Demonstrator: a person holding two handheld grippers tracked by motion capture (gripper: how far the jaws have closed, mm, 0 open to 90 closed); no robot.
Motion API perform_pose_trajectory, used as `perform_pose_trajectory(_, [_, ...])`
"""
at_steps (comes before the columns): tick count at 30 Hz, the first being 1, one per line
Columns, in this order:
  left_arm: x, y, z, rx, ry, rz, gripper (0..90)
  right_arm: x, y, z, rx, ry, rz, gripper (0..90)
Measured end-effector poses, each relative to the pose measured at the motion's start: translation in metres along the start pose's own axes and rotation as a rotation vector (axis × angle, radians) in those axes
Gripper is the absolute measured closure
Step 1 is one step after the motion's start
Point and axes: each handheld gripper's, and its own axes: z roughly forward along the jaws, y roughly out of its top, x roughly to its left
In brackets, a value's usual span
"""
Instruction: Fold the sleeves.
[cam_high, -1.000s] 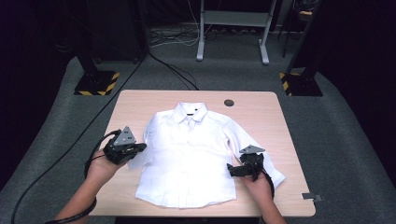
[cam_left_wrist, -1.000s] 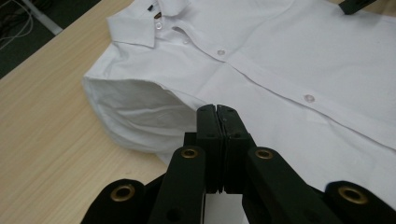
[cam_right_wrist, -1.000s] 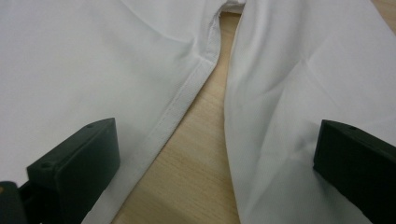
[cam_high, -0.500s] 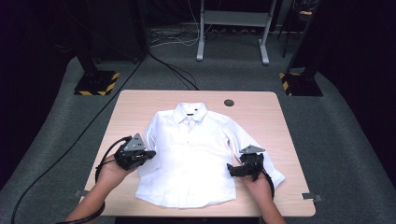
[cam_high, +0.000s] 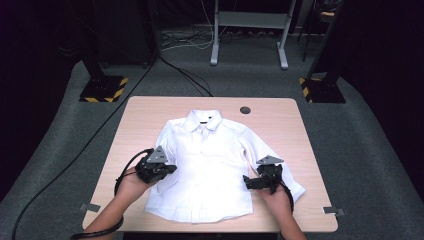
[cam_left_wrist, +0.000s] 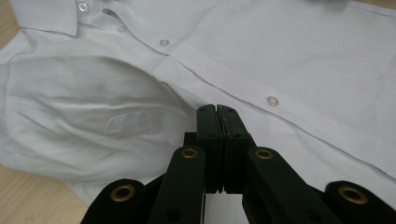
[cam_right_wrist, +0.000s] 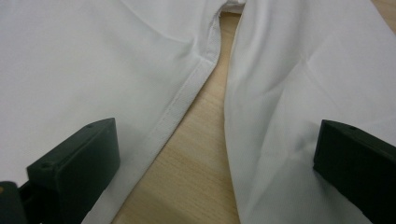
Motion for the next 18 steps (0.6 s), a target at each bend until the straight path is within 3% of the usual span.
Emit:
perform_pose_trajectory(13, [-0.001, 0.002, 0.016, -0.028, -0.026, -0.04, 87.9, 0.0, 0.0, 0.0, 0.0, 0.0, 0.0, 0.0])
perform_pose_trajectory(18, [-0.003, 0.004, 0.022, -0.049, -0.052, -0.062, 83.1, 0.0, 0.0, 0.0, 0.001, 0.0, 0.0, 0.0])
